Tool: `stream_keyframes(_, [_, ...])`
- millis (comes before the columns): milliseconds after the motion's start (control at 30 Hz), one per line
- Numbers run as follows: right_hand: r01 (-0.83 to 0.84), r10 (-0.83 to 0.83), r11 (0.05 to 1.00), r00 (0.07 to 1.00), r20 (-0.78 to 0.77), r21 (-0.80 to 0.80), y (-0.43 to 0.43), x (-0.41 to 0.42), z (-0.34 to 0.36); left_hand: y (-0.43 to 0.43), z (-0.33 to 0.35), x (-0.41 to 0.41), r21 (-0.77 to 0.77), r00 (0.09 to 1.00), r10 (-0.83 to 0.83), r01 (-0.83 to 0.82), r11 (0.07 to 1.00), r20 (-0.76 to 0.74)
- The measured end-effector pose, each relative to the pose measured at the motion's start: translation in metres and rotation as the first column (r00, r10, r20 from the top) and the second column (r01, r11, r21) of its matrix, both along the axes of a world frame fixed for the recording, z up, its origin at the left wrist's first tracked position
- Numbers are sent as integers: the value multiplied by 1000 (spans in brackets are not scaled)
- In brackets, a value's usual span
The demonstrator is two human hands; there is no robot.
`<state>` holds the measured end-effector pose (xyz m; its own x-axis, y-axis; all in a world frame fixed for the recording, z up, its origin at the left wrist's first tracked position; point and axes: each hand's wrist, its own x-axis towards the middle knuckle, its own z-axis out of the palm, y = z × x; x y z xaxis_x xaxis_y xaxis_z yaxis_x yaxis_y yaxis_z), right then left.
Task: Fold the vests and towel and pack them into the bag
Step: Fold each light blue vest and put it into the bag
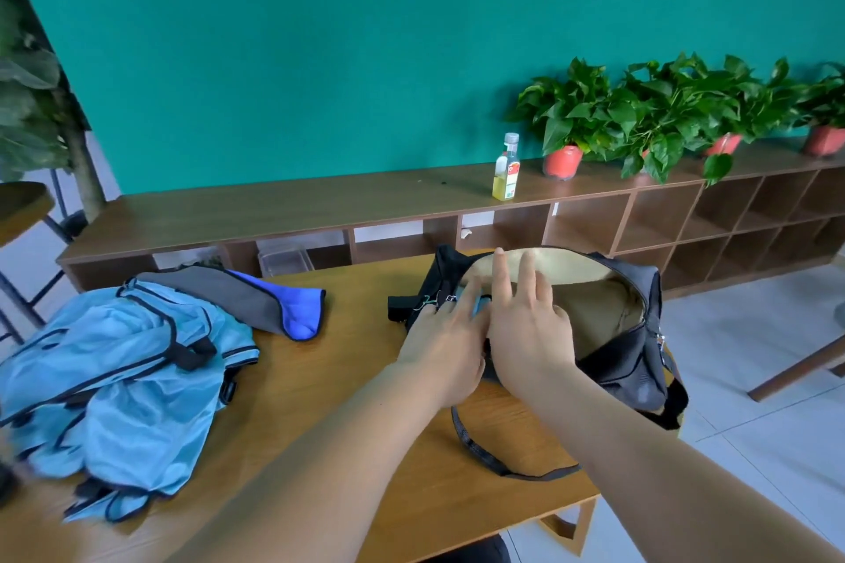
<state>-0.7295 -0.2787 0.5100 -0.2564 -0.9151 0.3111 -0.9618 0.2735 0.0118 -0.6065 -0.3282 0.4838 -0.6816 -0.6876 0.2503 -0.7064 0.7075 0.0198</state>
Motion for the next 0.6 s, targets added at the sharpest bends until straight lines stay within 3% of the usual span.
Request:
stream_keyframes(333, [-227,227,972,974,-2,65,-20,115,-5,18,-6,132,1,961,260,-262,965,95])
stream_keyframes(600, [-446,444,869,894,59,213,-40,229,-20,18,-25,257,-28,856,511,-510,860,82])
